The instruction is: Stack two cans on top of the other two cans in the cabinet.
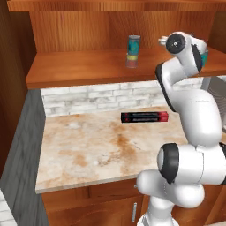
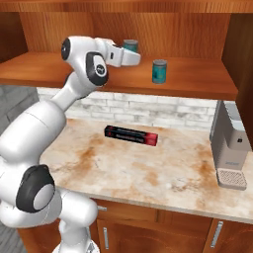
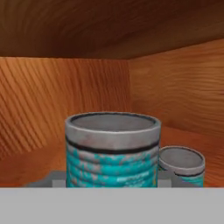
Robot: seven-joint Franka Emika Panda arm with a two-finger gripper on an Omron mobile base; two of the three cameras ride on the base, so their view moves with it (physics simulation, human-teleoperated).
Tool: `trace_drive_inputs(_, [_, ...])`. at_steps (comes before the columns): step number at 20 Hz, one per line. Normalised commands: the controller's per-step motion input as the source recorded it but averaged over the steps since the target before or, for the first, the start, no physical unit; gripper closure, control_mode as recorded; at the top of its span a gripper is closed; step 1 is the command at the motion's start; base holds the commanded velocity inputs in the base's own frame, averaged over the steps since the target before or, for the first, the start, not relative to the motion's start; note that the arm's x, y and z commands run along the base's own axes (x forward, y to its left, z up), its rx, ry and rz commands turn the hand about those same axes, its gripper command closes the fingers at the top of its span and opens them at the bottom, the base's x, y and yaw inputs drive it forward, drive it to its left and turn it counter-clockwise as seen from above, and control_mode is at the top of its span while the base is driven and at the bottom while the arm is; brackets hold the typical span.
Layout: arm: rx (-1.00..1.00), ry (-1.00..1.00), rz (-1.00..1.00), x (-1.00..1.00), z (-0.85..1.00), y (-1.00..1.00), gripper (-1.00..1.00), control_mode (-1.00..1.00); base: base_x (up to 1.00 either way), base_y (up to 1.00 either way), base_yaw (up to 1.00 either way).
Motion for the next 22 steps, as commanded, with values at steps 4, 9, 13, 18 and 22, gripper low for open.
trace_drive_inputs(4, [0.0, -0.14, -0.14, -0.02, 0.33, 0.04, 1.0, -1.0, 0.0, 0.0, 0.0])
trace_drive_inputs(9, [-0.04, -0.1, -0.12, -0.09, 0.26, -0.15, 1.0, -1.0, 0.0, 0.0, 0.0])
trace_drive_inputs(13, [-0.01, 0.0, -0.09, -0.09, 0.16, -0.38, 1.0, -1.0, 0.0, 0.0, 0.0])
trace_drive_inputs(18, [-0.06, 0.05, -0.08, -0.04, 0.03, -0.33, 1.0, -1.0, 0.0, 0.0, 0.0])
trace_drive_inputs(22, [-0.07, 0.07, -0.02, -0.04, 0.0, -0.17, 1.0, -1.0, 0.0, 0.0, 0.0])
